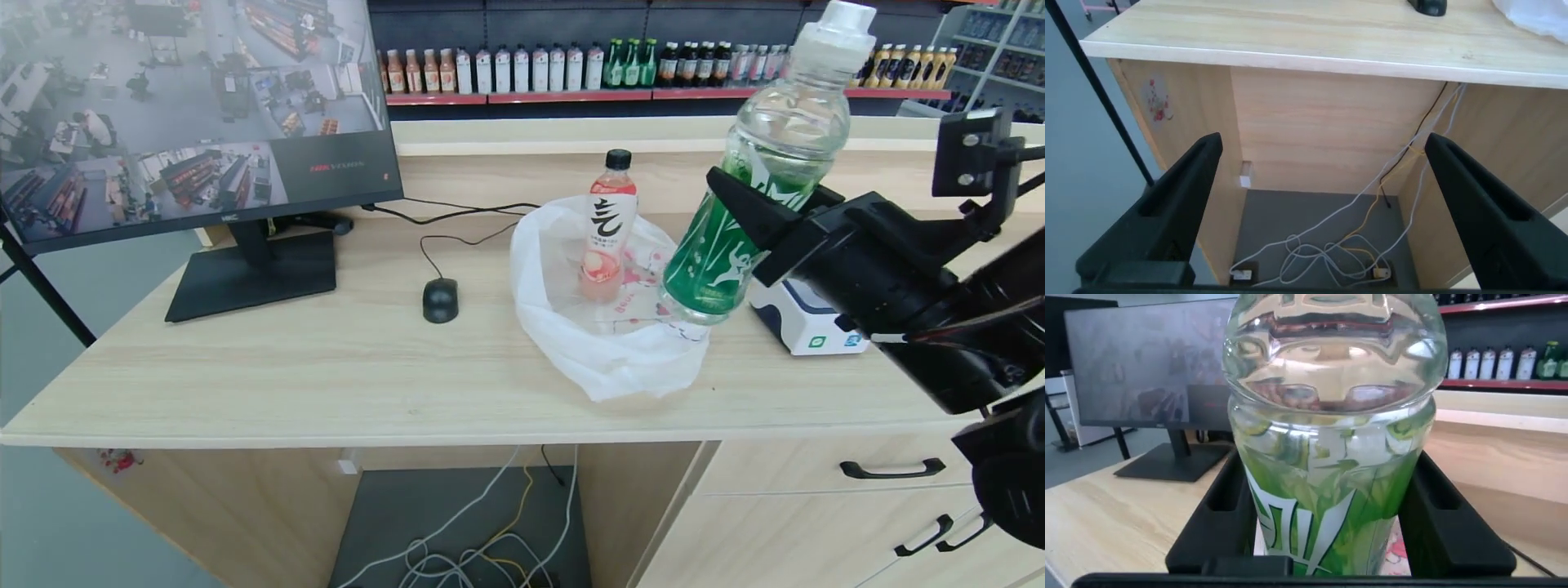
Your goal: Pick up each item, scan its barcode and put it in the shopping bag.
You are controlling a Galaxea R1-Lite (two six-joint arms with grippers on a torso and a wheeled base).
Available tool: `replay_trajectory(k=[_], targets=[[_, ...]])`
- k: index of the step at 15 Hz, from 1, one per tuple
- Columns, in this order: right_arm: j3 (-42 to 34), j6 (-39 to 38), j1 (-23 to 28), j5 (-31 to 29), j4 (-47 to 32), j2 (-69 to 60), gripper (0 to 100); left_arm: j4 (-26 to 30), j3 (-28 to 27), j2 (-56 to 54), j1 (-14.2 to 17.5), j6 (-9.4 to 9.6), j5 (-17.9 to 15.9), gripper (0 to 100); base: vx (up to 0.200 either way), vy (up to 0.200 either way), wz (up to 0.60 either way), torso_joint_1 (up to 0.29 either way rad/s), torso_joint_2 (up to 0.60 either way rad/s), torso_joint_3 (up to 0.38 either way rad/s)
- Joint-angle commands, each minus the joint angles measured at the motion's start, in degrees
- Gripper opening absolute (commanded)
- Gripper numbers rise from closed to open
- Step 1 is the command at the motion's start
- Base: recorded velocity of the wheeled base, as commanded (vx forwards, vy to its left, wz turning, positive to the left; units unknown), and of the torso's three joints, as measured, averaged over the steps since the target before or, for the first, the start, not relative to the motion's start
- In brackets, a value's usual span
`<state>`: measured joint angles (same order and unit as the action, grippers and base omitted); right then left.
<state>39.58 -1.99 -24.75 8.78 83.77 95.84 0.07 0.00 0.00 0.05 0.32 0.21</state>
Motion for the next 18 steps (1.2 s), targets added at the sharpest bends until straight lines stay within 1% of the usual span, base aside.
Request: replay_trajectory(k=[1,2,4,5,6,8,10,12,16,18], targets=[[2.8,0.1,0.4,-0.5,0.1,6.2,0,0.0,0.0,0.0,0.0,-0.05,0.1,100,0.000,0.000,0.00,0.000,0.00,0.000],[3.8,0.1,1.9,-1.5,0.2,7.6,0,0.0,0.0,0.0,0.0,-0.05,0.1,100,0.000,0.000,0.00,0.000,0.00,0.000],[6.7,0.3,3.5,-1.4,0.2,10.5,0,0.0,0.0,0.0,0.0,0.03,0.1,100,0.000,0.000,0.00,0.000,0.00,0.000],[6.9,0.3,4.0,-1.2,0.6,11.9,0,0.0,0.0,0.0,0.0,0.03,0.1,100,0.000,0.000,0.00,0.000,0.00,0.000],[7.2,0.1,4.0,-1.1,1.0,13.5,0,0.0,0.0,0.0,0.0,-0.05,0.1,100,0.000,0.000,0.00,0.000,0.00,0.000],[10.3,0.1,4.4,-1.2,1.0,16.2,0,0.0,0.0,0.0,0.0,0.03,0.1,100,0.000,0.000,0.00,0.000,0.00,0.000],[11.0,-0.2,4.4,-1.1,1.0,18.4,0,0.0,0.0,0.0,0.0,0.03,0.1,100,0.000,0.000,0.00,0.000,0.00,0.000],[14.1,-0.2,4.5,-1.1,1.0,20.3,0,0.0,0.0,0.0,0.0,-0.05,0.1,100,0.000,0.000,0.00,0.000,0.00,0.000],[16.3,-0.1,5.0,-1.0,0.8,23.2,0,0.0,0.0,0.0,0.0,-0.05,0.1,100,0.000,0.000,0.00,0.000,0.00,0.000],[17.3,0.1,5.6,0.0,0.8,24.3,0,0.0,0.0,0.0,0.0,-0.05,0.1,100,0.000,0.000,0.00,0.000,0.00,0.000]])
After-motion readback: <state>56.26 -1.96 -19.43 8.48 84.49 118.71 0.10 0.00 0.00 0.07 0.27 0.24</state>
